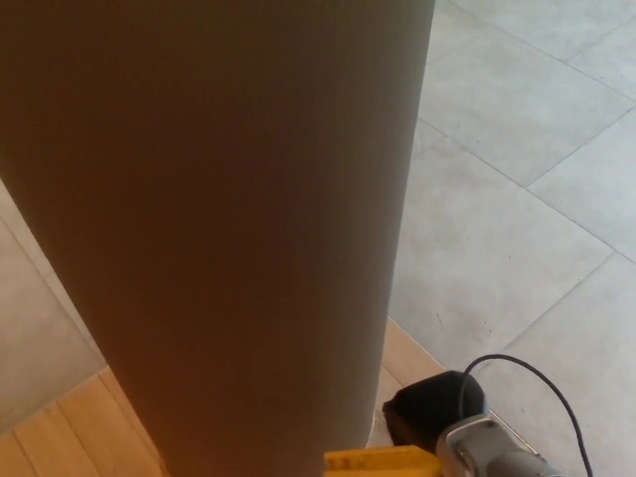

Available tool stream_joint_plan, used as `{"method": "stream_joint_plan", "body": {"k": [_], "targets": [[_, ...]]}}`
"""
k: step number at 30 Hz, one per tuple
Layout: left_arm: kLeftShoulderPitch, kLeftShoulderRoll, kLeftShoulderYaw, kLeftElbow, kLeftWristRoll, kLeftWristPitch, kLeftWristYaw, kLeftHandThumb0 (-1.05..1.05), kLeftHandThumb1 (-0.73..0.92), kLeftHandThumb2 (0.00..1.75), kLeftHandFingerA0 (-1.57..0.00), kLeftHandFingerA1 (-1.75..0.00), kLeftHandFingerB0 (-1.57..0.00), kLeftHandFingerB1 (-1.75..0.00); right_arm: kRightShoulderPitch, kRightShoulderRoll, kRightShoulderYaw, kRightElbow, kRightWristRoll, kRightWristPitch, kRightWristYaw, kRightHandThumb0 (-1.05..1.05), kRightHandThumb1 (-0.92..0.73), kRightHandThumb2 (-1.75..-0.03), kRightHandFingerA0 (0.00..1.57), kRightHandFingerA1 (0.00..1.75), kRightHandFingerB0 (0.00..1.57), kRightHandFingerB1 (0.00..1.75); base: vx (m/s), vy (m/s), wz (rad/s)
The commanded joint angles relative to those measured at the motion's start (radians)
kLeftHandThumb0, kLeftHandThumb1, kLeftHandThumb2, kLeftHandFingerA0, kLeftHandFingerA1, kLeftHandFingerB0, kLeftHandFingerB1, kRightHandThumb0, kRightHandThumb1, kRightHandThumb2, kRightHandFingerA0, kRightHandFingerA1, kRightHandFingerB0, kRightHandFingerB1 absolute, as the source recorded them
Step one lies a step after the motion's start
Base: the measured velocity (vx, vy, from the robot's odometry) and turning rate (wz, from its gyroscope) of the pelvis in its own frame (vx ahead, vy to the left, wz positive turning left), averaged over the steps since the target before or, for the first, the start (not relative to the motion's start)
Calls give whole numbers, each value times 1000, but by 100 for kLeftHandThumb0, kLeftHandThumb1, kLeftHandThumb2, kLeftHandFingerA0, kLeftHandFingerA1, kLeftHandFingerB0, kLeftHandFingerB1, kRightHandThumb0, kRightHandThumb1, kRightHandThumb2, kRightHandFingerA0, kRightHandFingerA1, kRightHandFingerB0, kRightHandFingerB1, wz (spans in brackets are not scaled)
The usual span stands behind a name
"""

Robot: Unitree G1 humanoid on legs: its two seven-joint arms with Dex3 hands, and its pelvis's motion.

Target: The robot uses its right hand to pick up a caution sign board kept on the stair and turn around and walk towards a pillar and place the sign against it

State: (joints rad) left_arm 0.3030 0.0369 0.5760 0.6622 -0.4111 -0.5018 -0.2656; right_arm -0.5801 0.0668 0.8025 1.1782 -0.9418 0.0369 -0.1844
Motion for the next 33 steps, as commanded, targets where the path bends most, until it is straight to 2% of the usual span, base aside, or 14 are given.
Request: {"method": "stream_joint_plan", "body": {"k": [1,5,6,8,13,17,19,22,25,27,29,30,31,33], "targets": [[18,10,7,-14,-28,4,-19,-51,23,84,-121,-100,-99,-86,-15,-15,-17,-7,46,-98,25,-25,-53,-78,76,157,80,88,0,0,0],[28,11,7,-24,-29,8,-19,-51,23,85,-123,-101,-100,-86,-30,-14,-28,3,59,-110,61,-27,-59,-80,72,149,78,86,0,0,0],[21,8,14,-11,-46,5,-37,-41,26,78,-128,-91,-102,-79,-44,-16,-34,5,66,-127,75,-25,-60,-83,76,148,79,93,0,0,0],[31,9,6,-33,-31,22,-20,-46,23,86,-122,-101,-97,-86,-50,-15,-39,4,71,-131,89,-25,-60,-80,77,138,80,87,0,0,0],[32,9,-9,-55,-18,31,-14,-48,25,85,-121,-101,-98,-87,-73,-1,-35,17,73,-107,157,-26,-57,-77,72,144,80,76,0,0,0],[31,14,-19,-58,-1,29,-2,-46,23,88,-116,-102,-97,-87,-75,23,-52,21,94,-133,155,-30,-55,-82,76,137,83,86,0,0,0],[33,17,-26,-70,13,37,16,-44,23,88,-117,-101,-97,-88,-76,28,-60,18,102,-150,143,-29,-55,-83,75,143,82,88,0,0,0],[37,24,-24,-52,-1,34,-12,-44,24,87,-116,-102,-96,-87,-104,48,-51,3,91,-183,109,-21,-57,-95,73,157,74,108,0,0,0],[37,23,-24,-43,-4,28,-22,-46,23,86,-120,-102,-97,-87,-121,50,-56,-3,95,-205,91,-19,-57,-95,76,152,76,109,0,0,0],[31,24,-26,-28,-3,22,-26,-45,28,75,-124,-93,-101,-78,-136,54,-63,-8,103,-203,103,-20,-57,-97,75,150,75,106,0,0,0],[28,23,-30,-22,8,14,-18,-44,27,77,-122,-93,-100,-79,-159,59,-62,-26,99,-209,94,-20,-54,-96,77,139,79,96,0,0,0],[28,22,-33,-19,13,15,-13,-45,28,76,-121,-92,-100,-79,-164,58,-58,-27,95,-209,95,-21,-56,-95,76,142,79,99,0,0,0],[27,22,-34,-15,12,14,-17,-47,28,76,-122,-92,-100,-79,-177,60,-49,-25,86,-215,90,-24,-61,-94,77,161,78,113,0,0,0],[24,25,-36,-6,10,9,-25,-48,29,75,-121,-92,-100,-79,-187,62,-46,-21,87,-221,90,-22,-61,-98,77,163,77,120,0,0,0]]}}
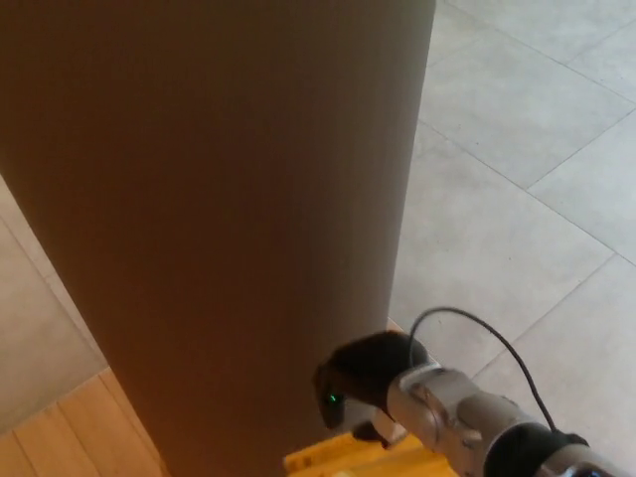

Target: The robot uses its right hand to pick up a caution sign board kept on the stair and turn around and walk towards a pillar and place the sign against it

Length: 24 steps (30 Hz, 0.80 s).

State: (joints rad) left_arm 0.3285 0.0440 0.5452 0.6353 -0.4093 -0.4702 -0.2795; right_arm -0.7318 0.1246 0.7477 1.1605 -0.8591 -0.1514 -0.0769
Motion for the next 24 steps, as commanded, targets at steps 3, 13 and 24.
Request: {"method": "stream_joint_plan", "body": {"k": [3,13,24], "targets": [[4,17,-12,17,13,-19,-6,-45,29,76,-121,-91,-99,-78,-49,13,11,3,7,-27,-2,-22,-57,-97,78,149,79,110,0,0,0],[60,10,-43,-19,29,-27,-26,-45,24,80,-122,-93,-100,-81,7,-17,78,2,-40,-37,-105,-23,-51,-77,80,153,75,94,0,0,0],[80,58,-51,-20,32,-17,-35,-47,29,75,-121,-91,-98,-78,56,-19,118,22,-51,-58,-234,-23,-55,-79,86,163,73,99,0,0,0]]}}
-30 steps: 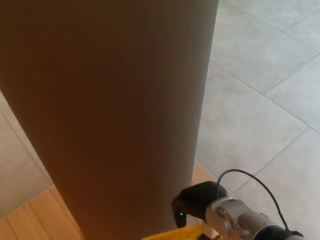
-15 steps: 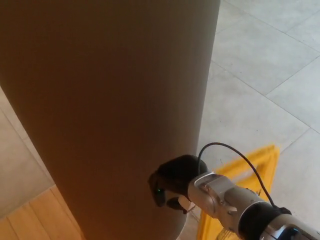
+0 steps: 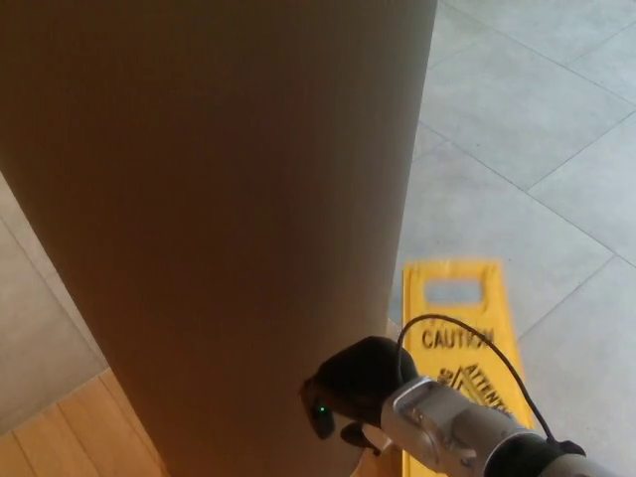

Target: The robot uses its right hand to pick up a caution sign board kept on the stair and turn around and walk towards a pillar and place the sign against it

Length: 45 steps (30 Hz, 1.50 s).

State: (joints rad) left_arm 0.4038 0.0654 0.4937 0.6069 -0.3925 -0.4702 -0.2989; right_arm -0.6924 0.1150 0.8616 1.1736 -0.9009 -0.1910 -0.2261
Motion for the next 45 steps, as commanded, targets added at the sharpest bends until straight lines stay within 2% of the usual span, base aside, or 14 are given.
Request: {"method": "stream_joint_plan", "body": {"k": [1,15,16,20,23,25,29,34,36,37,41,42,44,45], "targets": [[5,37,-1,9,15,-17,-16,-47,29,75,-121,-91,-98,-78,17,-9,5,10,-9,-19,-86,-23,-55,-79,86,163,73,99,0,0,0],[-28,34,18,20,-11,-15,-9,-48,22,86,-117,-101,-97,-87,26,-9,0,18,3,-30,-104,-18,-53,-88,88,163,79,95,0,0,0],[-35,24,18,0,-27,10,-10,-48,27,73,-127,-88,-106,-75,45,-69,-16,-9,13,-75,-136,-20,-55,-92,89,175,75,117,0,0,0],[-37,16,6,-50,-13,37,11,-50,19,86,-123,-100,-100,-87,141,-273,-98,-168,54,-183,-198,-17,-60,-83,95,170,77,108,0,0,2],[-41,17,8,-44,-12,39,15,-50,19,86,-123,-100,-100,-87,149,-277,-109,-187,48,-182,-184,-17,-60,-83,95,170,77,108,0,0,0],[-60,17,13,-9,-19,5,-4,-50,21,84,-122,-99,-101,-86,266,-455,-213,-309,149,-317,-165,-22,-69,-91,88,170,74,113,0,0,0],[-68,5,16,20,-18,0,3,-50,28,72,-127,-87,-105,-75,438,-586,-350,-457,246,-345,-138,-27,-76,-87,84,175,72,116,0,0,0],[-77,7,18,45,-18,-18,-10,-53,21,84,-122,-98,-100,-85,520,-606,-431,-545,275,-341,-94,-26,-77,-87,85,173,72,114,0,0,0],[-73,15,1,35,-8,32,-8,-48,23,85,-122,-98,-98,-84,731,-654,-600,-594,388,-422,-234,-21,-73,-91,91,156,74,90,0,0,0],[-74,29,-7,45,12,45,4,-41,30,76,-121,-87,-98,-74,809,-664,-660,-600,419,-441,-253,-17,-76,-100,79,111,46,60,0,0,0],[-77,53,-19,75,39,62,23,-41,30,76,-121,-87,-98,-74,930,-665,-770,-618,453,-465,-261,-17,-76,-100,79,111,46,60,0,0,0],[-78,58,-21,85,44,49,23,-41,30,77,-119,-85,-101,-75,967,-663,-796,-614,453,-450,-262,-23,-72,-65,66,78,24,42,0,0,0],[-73,71,-31,111,80,15,45,-44,32,78,-115,-83,-101,-73,1040,-655,-845,-599,465,-416,-250,-27,-74,-62,58,67,16,36,0,0,0],[-77,74,-37,133,102,1,68,-28,23,103,-113,-82,-100,-75,1064,-645,-861,-582,465,-372,-235,-30,-67,-76,34,52,8,15,0,0,0]]}}
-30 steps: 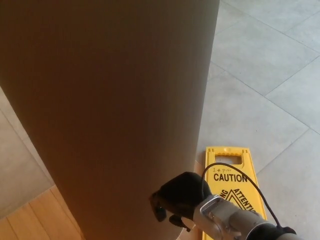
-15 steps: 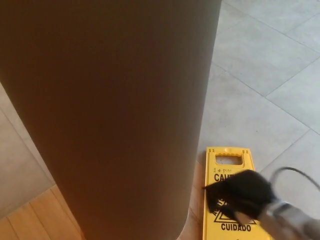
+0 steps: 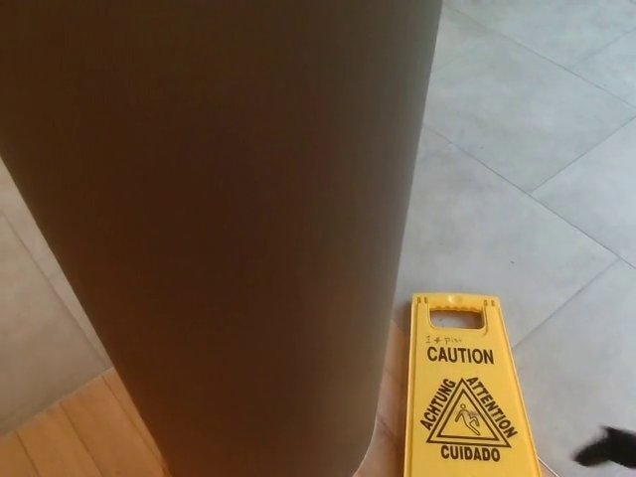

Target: The robot uses its right hand to pick up a caution sign board kept on the stair and turn around and walk towards a pillar and place the sign against it

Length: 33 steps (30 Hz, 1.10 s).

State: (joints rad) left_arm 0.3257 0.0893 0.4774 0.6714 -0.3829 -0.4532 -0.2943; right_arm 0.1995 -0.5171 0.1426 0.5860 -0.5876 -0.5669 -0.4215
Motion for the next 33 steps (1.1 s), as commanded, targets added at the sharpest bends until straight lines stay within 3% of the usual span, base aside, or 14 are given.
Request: {"method": "stream_joint_plan", "body": {"k": [1,4,6,7,9,10,11,14,17,24,27,29,32,33], "targets": [[-6,51,-25,91,106,-26,81,-28,23,103,-113,-82,-100,-75,192,-3,-157,23,146,53,-30,-30,-67,-76,34,52,8,15,0,0,0],[-22,63,-50,109,145,15,155,-18,17,118,-108,-81,-99,-75,190,13,-164,65,120,103,2,-28,-74,-61,25,45,0,28,0,0,0],[-58,76,-66,176,177,-15,197,13,-15,161,-119,-68,-112,-62,159,41,-153,121,132,145,48,-25,-76,-65,35,48,9,31,0,0,0],[-65,75,-72,180,182,-14,211,13,-15,161,-119,-68,-112,-62,147,53,-149,146,135,147,50,-25,-76,-65,35,48,9,31,0,0,0],[-71,84,-90,177,212,-38,243,8,-17,164,-128,-64,-122,-54,145,79,-149,146,157,138,69,-11,-57,-109,32,60,9,51,0,0,0],[-78,90,-97,190,210,-39,226,5,-1,157,-145,-65,-127,-66,143,98,-148,147,152,125,39,-6,-61,-118,54,69,24,56,0,0,0],[-79,93,-103,193,209,-37,216,0,-20,166,-154,-80,-129,-67,143,110,-148,149,148,117,17,-12,-61,-114,80,76,42,57,0,0,0],[-75,86,-111,198,209,-47,220,-10,-9,160,-157,-109,-129,-71,124,142,-165,197,177,93,4,-23,-60,-110,110,117,74,80,0,0,0],[-81,85,-113,226,209,-35,229,-17,-6,158,-155,-110,-130,-69,60,163,-161,338,173,96,-20,-24,-71,-94,93,147,81,88,0,0,0],[-95,117,-137,297,251,-30,259,-3,0,142,-151,-96,-125,-73,-18,216,-214,553,250,103,-22,-26,-74,-81,90,150,78,81,0,0,0],[-100,131,-147,337,266,-58,276,-1,-28,161,-154,-74,-130,-65,-40,254,-257,590,298,96,-1,-24,-72,-82,86,151,80,81,0,0,0],[-100,130,-152,357,276,-79,302,-3,-9,152,-157,-69,-132,-66,-45,260,-245,602,283,91,-6,-24,-71,-81,85,158,82,84,0,0,0],[-105,123,-152,375,274,-71,320,-16,0,150,-157,-100,-132,-71,-53,261,-227,616,271,99,-32,-23,-74,-75,81,162,81,87,0,0,0],[-102,129,-165,386,292,-80,329,-21,14,129,-154,-109,-131,-73,-46,261,-223,615,270,87,-36,-24,-78,-73,77,163,78,96,0,0,0]]}}
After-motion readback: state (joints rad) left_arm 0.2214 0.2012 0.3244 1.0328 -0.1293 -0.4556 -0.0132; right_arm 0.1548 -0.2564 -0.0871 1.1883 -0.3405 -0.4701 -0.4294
